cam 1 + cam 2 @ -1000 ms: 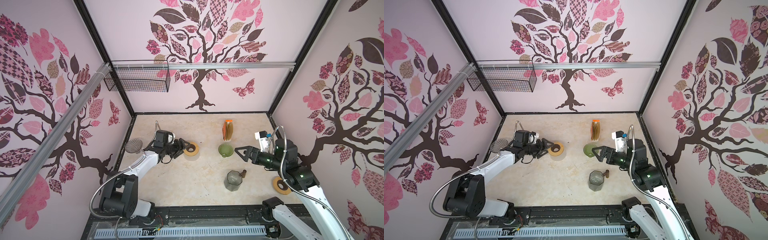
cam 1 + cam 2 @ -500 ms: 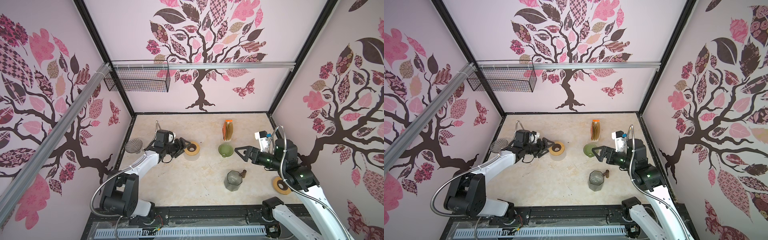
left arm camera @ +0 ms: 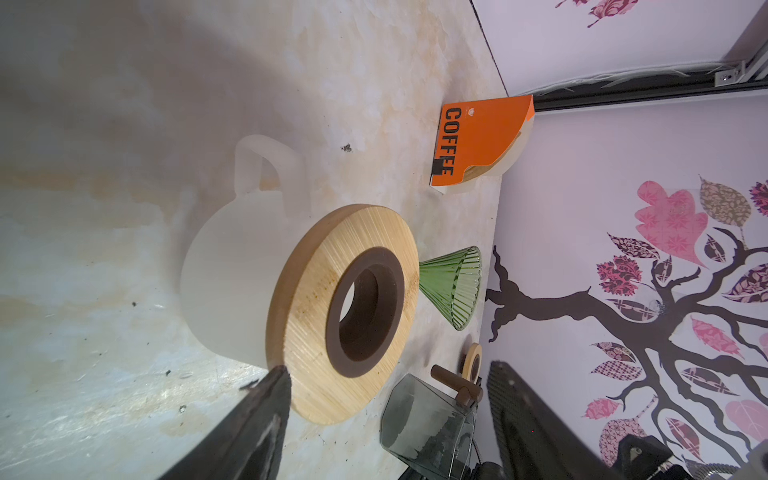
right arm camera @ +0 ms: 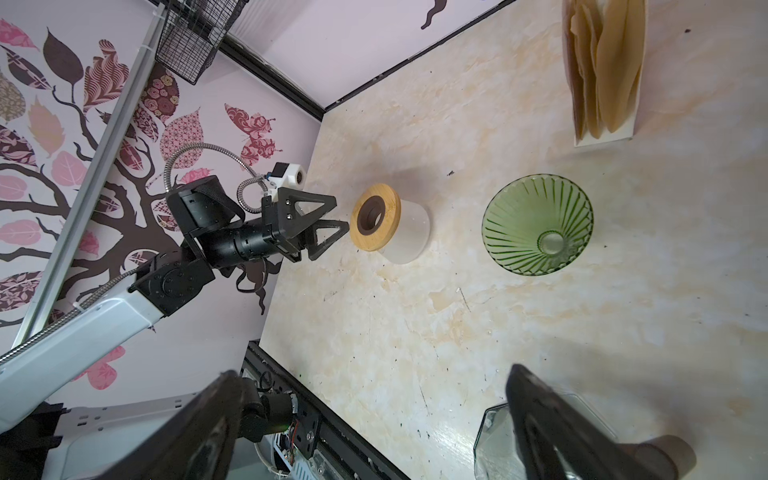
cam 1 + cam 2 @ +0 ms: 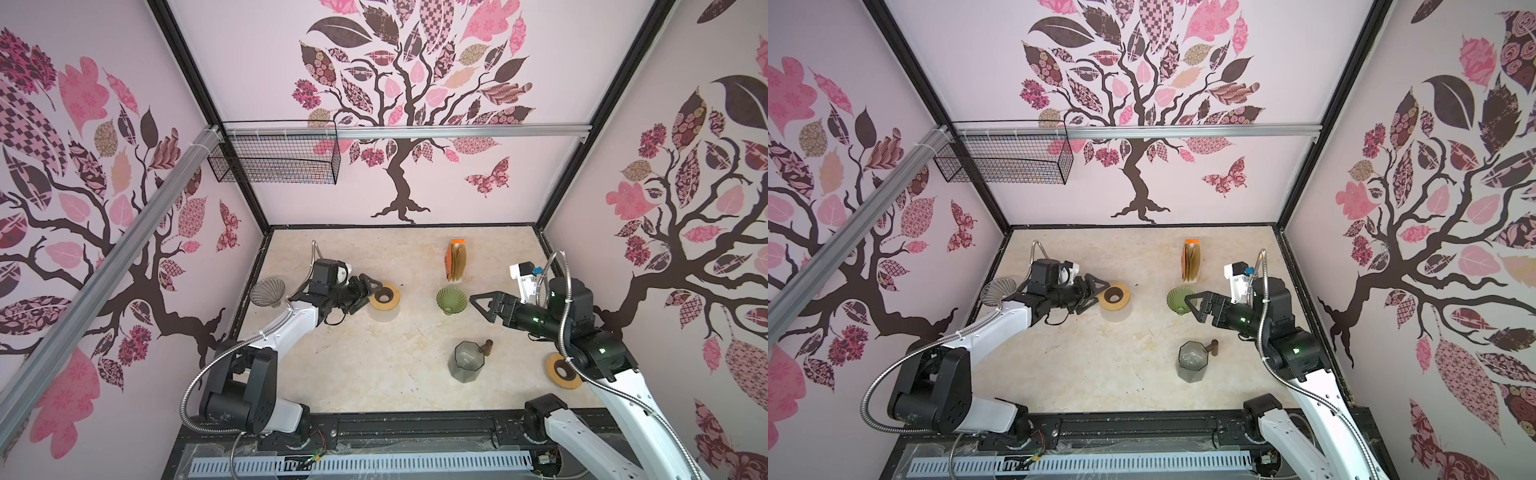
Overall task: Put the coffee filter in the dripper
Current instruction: 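Open the left gripper and draw it back from the ring holder, then move the right gripper to the green glass dripper and grasp its rim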
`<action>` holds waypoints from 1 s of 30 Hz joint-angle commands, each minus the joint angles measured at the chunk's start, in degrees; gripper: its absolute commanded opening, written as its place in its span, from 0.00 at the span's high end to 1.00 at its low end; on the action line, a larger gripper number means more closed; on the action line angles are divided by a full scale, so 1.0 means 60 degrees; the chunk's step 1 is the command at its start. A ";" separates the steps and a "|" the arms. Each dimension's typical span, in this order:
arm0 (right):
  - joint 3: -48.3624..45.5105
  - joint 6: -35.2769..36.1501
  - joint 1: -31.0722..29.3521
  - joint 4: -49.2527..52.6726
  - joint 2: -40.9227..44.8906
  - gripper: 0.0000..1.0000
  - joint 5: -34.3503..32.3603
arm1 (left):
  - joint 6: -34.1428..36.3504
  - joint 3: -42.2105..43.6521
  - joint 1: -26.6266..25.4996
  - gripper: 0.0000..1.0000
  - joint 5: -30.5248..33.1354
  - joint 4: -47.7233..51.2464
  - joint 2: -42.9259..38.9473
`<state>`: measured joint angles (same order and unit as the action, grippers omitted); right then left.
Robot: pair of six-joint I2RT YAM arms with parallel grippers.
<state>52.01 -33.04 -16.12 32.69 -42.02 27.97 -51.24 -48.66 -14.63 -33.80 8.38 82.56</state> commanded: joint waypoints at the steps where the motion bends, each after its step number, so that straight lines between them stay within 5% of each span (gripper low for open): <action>1: 0.0116 -0.0046 -0.0067 0.0210 -0.0049 0.00 -0.0144 | 0.0424 -0.0594 -0.0029 0.23 0.0421 0.0844 -0.0288; 10: -0.0547 -0.0977 -0.0067 -0.0983 0.0473 0.00 0.1223 | 0.0657 -0.1415 -0.0025 0.20 0.2113 0.2871 -0.1611; 13: -0.0826 -0.1319 -0.0066 -0.1532 0.0609 0.00 0.1810 | 0.0810 -0.1943 -0.0026 0.14 0.2566 0.3590 -0.1955; 14: -0.0807 -0.1345 -0.0067 -0.1414 0.0522 0.00 0.1765 | 0.0870 -0.2208 -0.0020 0.04 0.2714 0.4008 -0.1967; 17: -0.0196 -0.0865 -0.0067 -0.0625 -0.0177 0.00 0.1957 | 0.1156 -0.3141 -0.0026 0.02 0.2616 0.4730 -0.1908; 30: 0.1868 -0.1718 -0.0067 0.1305 -0.1133 0.00 -0.1020 | 0.1245 -0.5258 0.0007 0.02 0.2327 0.6171 -0.2086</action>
<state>59.27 -41.17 -16.12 36.34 -48.14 27.79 -44.86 -76.18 -14.63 -18.46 42.11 70.50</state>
